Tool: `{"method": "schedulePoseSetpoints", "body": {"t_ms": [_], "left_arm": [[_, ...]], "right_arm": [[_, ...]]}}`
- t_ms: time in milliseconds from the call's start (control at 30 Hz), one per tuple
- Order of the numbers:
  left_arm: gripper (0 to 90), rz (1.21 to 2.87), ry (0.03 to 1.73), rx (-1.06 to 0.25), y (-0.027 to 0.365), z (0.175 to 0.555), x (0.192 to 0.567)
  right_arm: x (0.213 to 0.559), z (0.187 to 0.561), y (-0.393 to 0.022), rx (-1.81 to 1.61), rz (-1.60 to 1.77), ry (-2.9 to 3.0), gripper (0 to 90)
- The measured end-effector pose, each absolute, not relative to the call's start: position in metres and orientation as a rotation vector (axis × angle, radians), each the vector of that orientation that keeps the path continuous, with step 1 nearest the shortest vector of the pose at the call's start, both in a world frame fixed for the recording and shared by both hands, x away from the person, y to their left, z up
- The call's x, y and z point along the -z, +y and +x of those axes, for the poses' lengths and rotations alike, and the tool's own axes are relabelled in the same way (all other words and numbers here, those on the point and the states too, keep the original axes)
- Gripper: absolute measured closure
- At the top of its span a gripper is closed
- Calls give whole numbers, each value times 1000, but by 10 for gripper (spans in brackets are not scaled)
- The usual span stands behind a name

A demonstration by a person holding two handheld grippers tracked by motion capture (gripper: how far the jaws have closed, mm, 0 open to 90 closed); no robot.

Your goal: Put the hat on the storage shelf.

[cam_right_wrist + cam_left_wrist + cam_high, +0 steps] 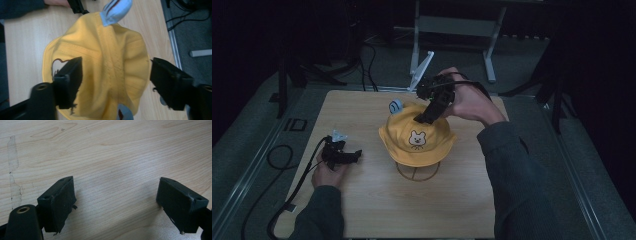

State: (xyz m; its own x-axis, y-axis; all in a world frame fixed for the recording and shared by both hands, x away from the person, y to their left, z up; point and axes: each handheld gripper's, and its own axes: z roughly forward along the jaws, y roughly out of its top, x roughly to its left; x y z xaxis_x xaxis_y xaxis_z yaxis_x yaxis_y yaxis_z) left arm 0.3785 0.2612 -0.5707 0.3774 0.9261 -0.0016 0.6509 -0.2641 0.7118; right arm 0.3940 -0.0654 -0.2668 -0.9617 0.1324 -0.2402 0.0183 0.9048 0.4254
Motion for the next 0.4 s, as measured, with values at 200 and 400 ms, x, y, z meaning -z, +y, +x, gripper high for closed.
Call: {"method": "schedulePoseSetpoints", "body": {"t_ms": [200, 400], "left_arm": [[154, 2011, 1353, -564, 261, 379, 571], [154, 2011, 1353, -564, 261, 379, 571]], "right_arm": [[262, 392, -74, -615, 132, 2795, 239], [258, 391, -94, -604, 150, 2773, 249]]}}
